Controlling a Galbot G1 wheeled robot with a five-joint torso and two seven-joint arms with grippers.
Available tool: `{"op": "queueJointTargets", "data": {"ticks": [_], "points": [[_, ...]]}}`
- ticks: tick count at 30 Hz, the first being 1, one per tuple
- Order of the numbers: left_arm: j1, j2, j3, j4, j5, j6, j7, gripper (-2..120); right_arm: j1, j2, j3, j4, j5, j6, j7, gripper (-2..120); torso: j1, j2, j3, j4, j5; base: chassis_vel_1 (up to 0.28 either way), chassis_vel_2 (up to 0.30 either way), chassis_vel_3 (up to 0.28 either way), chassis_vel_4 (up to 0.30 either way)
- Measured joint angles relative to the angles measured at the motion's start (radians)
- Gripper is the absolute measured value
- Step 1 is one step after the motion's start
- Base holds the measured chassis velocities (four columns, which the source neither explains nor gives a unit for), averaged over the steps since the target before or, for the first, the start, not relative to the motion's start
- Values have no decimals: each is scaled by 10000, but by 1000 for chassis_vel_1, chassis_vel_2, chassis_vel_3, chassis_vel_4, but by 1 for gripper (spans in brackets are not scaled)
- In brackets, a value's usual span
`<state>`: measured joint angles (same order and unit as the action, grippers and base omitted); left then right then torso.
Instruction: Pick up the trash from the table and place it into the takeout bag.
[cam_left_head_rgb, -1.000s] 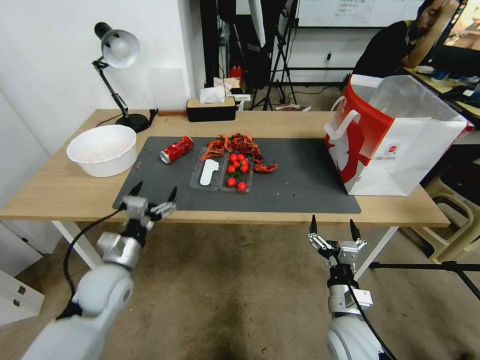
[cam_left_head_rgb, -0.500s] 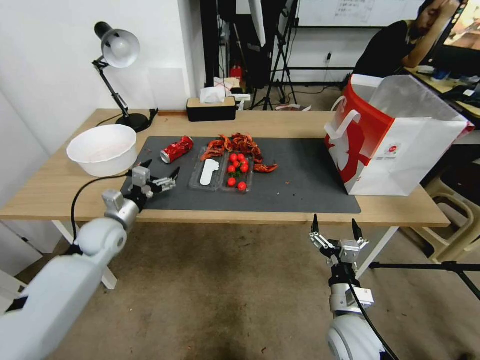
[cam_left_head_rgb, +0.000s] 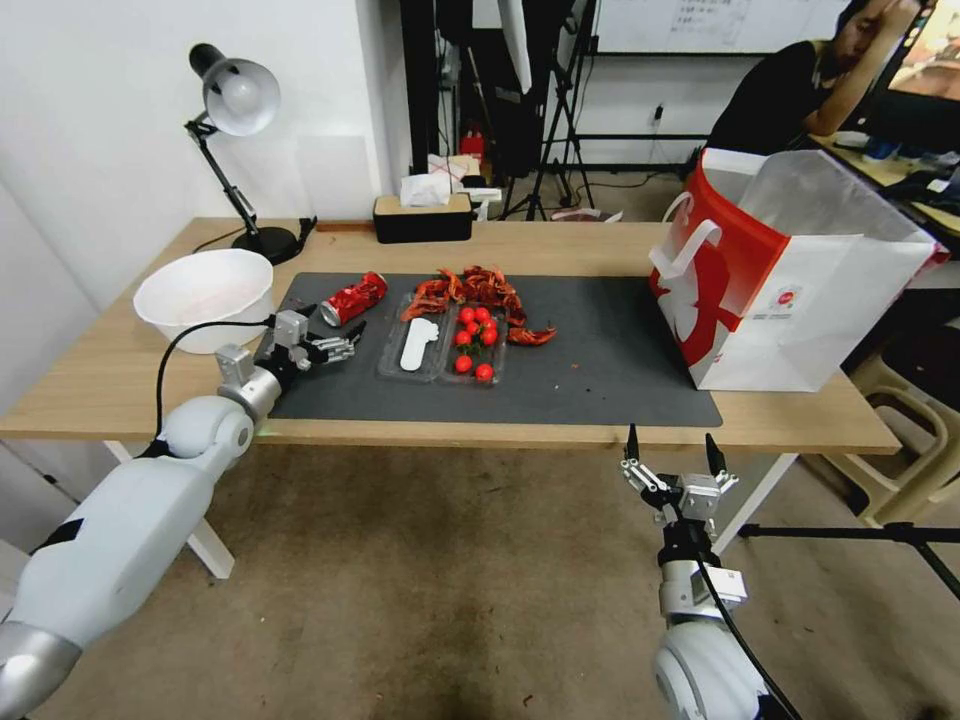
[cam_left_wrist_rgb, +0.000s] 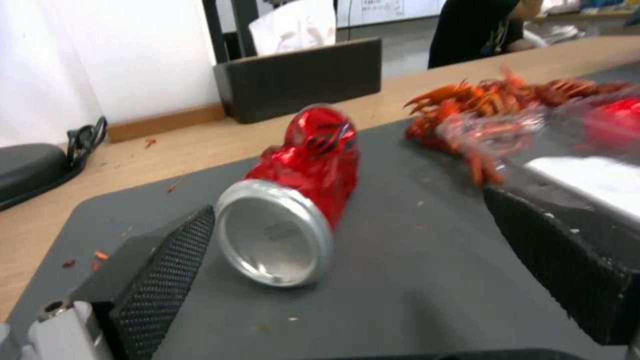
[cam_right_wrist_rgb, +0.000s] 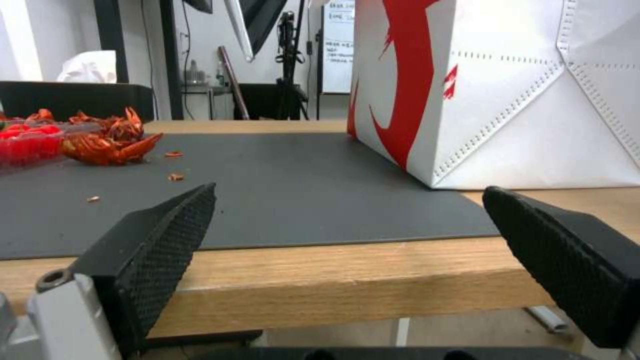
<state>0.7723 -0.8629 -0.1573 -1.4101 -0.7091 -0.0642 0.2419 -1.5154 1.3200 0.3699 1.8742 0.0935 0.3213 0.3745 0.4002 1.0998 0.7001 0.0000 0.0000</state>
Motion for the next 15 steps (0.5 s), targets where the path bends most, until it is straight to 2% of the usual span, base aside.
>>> {"op": "queueJointTargets", "data": {"ticks": [4,8,10,15], "points": [[-693,-91,559,923,-32,-34,333,100,54,-25,28,-41,0,-6,23,100,0,0,0,2,0,0,0,0,0],[-799,-118,639,1085,-25,-34,360,100,56,-32,36,-46,0,-5,28,100,-1,0,0,1,0,0,0,0,0],[-1240,-220,944,1688,12,-33,438,100,59,-53,40,-61,12,-6,33,100,0,0,0,1,0,0,0,0,0],[-1926,-385,1438,2427,83,-59,474,100,83,-73,43,-84,39,4,40,100,0,0,0,0,0,0,0,0,0]]}}
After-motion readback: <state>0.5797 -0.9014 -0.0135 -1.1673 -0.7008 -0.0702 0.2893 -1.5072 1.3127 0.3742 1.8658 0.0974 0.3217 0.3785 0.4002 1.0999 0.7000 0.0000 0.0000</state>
